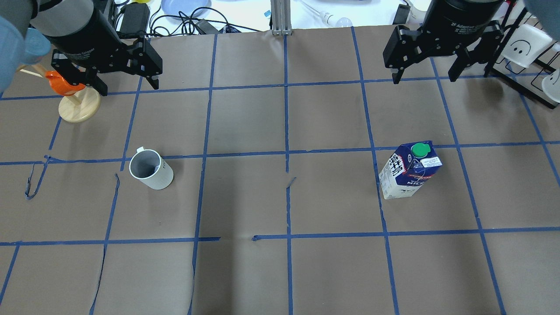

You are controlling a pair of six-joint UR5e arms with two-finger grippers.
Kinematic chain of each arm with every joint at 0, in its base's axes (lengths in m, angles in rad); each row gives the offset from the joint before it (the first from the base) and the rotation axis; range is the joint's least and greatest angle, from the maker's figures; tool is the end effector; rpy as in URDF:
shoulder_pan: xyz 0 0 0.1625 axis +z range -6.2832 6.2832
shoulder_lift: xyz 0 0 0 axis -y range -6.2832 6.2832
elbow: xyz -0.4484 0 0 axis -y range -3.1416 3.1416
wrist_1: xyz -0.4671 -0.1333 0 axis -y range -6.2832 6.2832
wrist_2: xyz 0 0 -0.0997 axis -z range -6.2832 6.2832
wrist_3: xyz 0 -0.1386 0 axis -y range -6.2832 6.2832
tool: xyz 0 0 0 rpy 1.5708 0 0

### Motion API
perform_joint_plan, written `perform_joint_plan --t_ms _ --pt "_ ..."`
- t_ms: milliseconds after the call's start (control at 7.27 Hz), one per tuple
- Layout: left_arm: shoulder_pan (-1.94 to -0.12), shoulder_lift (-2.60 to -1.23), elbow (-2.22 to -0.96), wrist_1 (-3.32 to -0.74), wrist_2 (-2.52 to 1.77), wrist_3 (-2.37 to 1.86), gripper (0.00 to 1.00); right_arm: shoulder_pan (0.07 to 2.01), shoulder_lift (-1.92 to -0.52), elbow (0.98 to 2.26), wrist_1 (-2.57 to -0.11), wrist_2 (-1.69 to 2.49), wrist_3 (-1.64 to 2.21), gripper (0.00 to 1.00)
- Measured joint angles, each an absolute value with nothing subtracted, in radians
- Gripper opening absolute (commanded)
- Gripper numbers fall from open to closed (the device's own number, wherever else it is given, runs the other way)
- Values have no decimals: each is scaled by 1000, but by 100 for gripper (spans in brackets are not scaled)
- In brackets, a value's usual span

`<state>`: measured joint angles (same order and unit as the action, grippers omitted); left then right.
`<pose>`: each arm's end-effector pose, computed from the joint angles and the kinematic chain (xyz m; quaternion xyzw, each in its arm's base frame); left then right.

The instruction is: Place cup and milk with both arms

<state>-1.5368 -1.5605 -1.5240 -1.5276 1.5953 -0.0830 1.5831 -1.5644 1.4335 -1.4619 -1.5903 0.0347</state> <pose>-0.1103 -0.5789 0.5096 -0.0590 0.9969 -0.0504 0.0110 0.1376 -0.5670 0.5355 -0.0113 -0.9998 0.0112 0.0095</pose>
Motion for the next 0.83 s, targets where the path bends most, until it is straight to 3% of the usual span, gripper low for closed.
perform_joint_plan --t_ms 826 --pt "-1537 -1554 -1525 -1528 1595 -83 100 1585 -1565 1409 -1462 -1624 30 100"
